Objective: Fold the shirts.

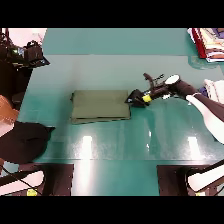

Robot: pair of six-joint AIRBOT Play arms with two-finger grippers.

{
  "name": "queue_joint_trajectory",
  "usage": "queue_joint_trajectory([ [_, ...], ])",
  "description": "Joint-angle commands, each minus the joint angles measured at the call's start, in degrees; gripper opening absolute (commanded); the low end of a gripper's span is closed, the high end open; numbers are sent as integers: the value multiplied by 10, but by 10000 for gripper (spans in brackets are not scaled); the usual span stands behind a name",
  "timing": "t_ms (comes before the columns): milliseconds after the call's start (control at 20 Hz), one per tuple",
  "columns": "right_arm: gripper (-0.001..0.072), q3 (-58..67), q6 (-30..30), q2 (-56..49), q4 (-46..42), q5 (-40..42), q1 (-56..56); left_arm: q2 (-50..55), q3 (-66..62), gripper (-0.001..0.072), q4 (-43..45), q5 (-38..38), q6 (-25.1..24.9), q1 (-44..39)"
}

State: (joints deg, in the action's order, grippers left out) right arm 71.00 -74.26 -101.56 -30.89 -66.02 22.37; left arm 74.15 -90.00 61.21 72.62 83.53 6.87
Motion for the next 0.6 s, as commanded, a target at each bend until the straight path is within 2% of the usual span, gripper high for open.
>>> queue_joint_trajectory([
  [0, 571, -6, 43, -37, 106, 52, 53, 0, 0, 28, -2, -2, 0, 0],
  [50, 477, -6, 57, -38, 124, 69, 65, 0, 0, 28, -3, -2, 0, 0],
  [100, 425, -6, 69, -36, 130, 84, 73, 0, 0, 28, -7, -2, 0, 0],
  [150, 422, -6, 74, -32, 129, 97, 77, 0, 0, 27, -14, -2, 0, 0],
  [200, 264, -6, 87, -26, 129, 104, 77, 0, 0, 27, -17, -2, 0, -4],
  [250, 67, -6, 106, -18, 129, 106, 74, 0, 0, 27, -16, -2, 0, -12],
  [400, 15, -6, 129, 18, 127, 107, 42, 0, 0, 27, -15, -21, 0, -59],
  [550, 14, -6, 129, 81, 125, 110, -34, 0, 0, 27, -15, -37, 0, -121],
])
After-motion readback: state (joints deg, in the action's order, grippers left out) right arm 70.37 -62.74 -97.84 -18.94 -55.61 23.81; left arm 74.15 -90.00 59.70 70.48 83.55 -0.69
